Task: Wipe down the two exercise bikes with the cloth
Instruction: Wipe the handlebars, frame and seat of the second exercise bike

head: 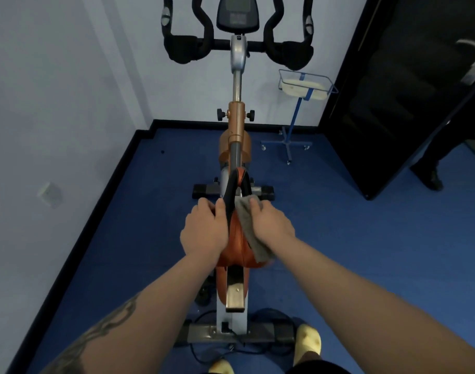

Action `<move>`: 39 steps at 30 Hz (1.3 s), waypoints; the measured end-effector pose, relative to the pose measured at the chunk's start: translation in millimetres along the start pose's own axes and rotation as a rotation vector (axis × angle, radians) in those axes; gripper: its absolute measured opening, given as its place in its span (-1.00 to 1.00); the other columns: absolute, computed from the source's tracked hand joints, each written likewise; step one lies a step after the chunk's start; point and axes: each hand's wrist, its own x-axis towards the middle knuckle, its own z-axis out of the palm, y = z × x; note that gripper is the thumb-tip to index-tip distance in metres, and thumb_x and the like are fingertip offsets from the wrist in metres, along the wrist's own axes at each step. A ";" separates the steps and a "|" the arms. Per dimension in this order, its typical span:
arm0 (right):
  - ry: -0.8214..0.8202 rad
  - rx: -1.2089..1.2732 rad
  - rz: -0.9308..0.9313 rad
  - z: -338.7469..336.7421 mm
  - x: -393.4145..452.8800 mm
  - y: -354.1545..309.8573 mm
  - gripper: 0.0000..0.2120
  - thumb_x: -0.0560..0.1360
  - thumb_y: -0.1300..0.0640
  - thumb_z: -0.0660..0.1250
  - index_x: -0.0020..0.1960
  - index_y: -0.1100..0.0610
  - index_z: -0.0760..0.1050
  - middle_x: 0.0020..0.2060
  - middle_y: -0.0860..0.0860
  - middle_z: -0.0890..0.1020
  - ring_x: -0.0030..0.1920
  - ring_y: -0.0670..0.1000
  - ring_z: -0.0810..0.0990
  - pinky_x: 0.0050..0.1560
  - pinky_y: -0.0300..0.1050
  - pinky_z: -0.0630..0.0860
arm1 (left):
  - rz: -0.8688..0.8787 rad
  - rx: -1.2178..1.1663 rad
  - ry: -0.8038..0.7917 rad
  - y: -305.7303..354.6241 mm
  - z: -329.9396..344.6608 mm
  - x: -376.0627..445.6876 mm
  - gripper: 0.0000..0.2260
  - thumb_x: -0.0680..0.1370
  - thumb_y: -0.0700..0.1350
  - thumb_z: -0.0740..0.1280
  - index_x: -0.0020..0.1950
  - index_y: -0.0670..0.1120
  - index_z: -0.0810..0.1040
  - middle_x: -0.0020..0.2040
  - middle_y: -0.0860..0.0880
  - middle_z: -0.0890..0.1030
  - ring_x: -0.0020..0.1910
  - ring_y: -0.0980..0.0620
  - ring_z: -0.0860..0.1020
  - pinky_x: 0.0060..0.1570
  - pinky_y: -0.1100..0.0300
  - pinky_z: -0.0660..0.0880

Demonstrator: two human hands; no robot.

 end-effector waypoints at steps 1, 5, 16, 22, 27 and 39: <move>0.041 0.008 -0.007 3.8 -5.2 0.4 -0.47 0.63 -0.21 -0.11 0.40 0.10 0.29 0.28 0.13 0.48 0.20 0.19 0.48 0.00 0.01 0.35 | -0.004 -0.001 0.006 -2.2 -0.1 -0.3 -0.70 0.63 0.20 0.02 0.00 0.03 0.40 -0.04 0.02 0.53 -0.05 -0.02 0.52 -0.12 0.02 0.43; 0.244 0.021 -0.172 28.6 -52.6 25.3 -0.38 0.52 -0.32 -0.09 0.50 -0.07 0.12 0.37 0.00 0.31 0.29 0.10 0.35 0.05 0.02 0.40 | 0.006 0.010 0.010 -2.0 0.1 -1.9 -0.76 0.62 0.15 0.08 -0.01 0.02 0.40 -0.07 0.03 0.55 -0.09 -0.02 0.53 -0.12 -0.02 0.49; 0.126 -0.031 -0.030 16.1 -33.3 25.8 -0.49 0.58 -0.27 -0.07 0.37 -0.01 0.30 0.21 0.02 0.48 0.23 0.10 0.47 0.41 0.32 0.10 | 0.032 0.047 -0.011 3.6 -2.7 -2.2 -0.82 0.60 0.10 0.14 0.01 0.01 0.39 -0.05 0.02 0.51 -0.06 -0.03 0.51 -0.08 -0.05 0.50; 0.116 -0.078 0.004 10.2 -20.1 13.4 -0.54 0.66 -0.10 -0.12 0.33 0.12 0.36 0.16 0.11 0.55 0.26 0.19 0.46 0.44 0.21 0.07 | 0.025 0.018 -0.009 0.0 -2.8 -2.1 -0.84 0.60 0.10 0.15 0.00 0.03 0.38 -0.06 0.03 0.51 -0.08 -0.03 0.51 -0.11 -0.02 0.49; 0.173 0.191 0.034 15.1 -29.6 22.5 -0.51 0.64 -0.17 -0.08 0.44 0.09 0.22 0.28 0.12 0.44 0.17 0.13 0.46 0.05 0.00 0.38 | 0.037 0.040 -0.002 3.8 -1.6 0.3 -0.85 0.60 0.08 0.15 -0.02 0.02 0.37 -0.09 0.03 0.50 -0.10 -0.03 0.50 -0.11 -0.03 0.50; 0.074 -0.020 0.019 3.6 -17.0 8.1 -0.54 0.65 -0.15 -0.11 0.30 0.12 0.33 0.18 0.13 0.52 0.13 0.16 0.51 -0.06 -0.02 0.35 | 0.033 0.047 -0.008 4.0 -1.1 1.1 -0.86 0.59 0.07 0.14 -0.02 0.02 0.35 -0.08 0.05 0.45 -0.07 -0.03 0.47 -0.14 0.02 0.42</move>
